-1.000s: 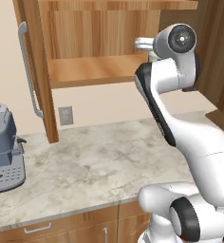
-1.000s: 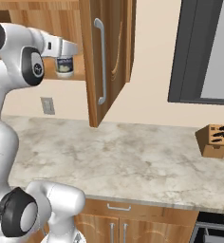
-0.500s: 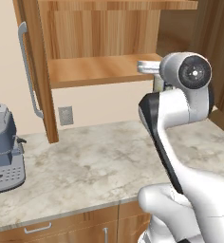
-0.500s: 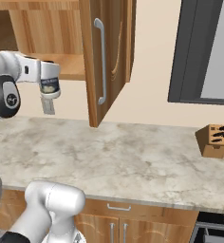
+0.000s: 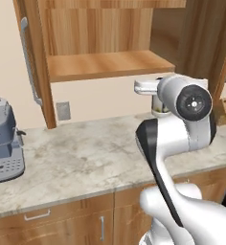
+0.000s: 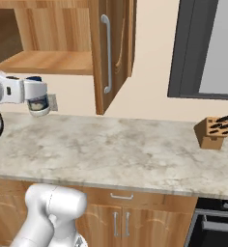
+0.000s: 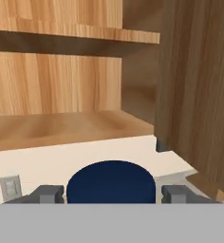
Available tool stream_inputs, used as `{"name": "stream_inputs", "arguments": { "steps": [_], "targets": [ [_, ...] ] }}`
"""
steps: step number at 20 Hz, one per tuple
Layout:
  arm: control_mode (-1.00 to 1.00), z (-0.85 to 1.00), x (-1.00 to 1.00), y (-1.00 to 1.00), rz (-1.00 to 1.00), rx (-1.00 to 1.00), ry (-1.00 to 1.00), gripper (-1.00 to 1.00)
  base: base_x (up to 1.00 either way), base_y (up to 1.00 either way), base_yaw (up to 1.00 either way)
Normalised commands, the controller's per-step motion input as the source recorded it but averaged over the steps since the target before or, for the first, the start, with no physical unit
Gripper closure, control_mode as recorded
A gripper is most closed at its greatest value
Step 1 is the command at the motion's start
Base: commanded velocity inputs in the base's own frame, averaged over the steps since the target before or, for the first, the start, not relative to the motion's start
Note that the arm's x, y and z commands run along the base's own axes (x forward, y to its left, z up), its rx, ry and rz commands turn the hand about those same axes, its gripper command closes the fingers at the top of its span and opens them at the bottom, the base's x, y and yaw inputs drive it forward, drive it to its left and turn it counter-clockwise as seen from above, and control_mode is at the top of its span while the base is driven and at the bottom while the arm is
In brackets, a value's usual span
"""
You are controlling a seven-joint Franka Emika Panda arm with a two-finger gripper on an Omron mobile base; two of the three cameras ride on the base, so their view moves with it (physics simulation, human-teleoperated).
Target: Collect the turmeric, mayonnaise, and shaker from the cabinet and place them next to the stove.
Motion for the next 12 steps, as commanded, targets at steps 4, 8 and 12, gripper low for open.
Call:
{"name": "stream_inputs", "arguments": {
  "steps": [4, 8, 12],
  "targets": [
    [1.00, 0.00, 0.00, 0.00, 0.00, 0.00, 0.00, 1.00, -0.89, 0.04, -0.30],
    [1.00, 0.00, 0.00, 0.00, 0.00, 0.00, 0.00, 1.00, -0.80, 0.02, -0.47],
    [1.00, 0.00, 0.00, 0.00, 0.00, 0.00, 0.00, 1.00, -0.52, 0.00, -0.59]
  ]
}}
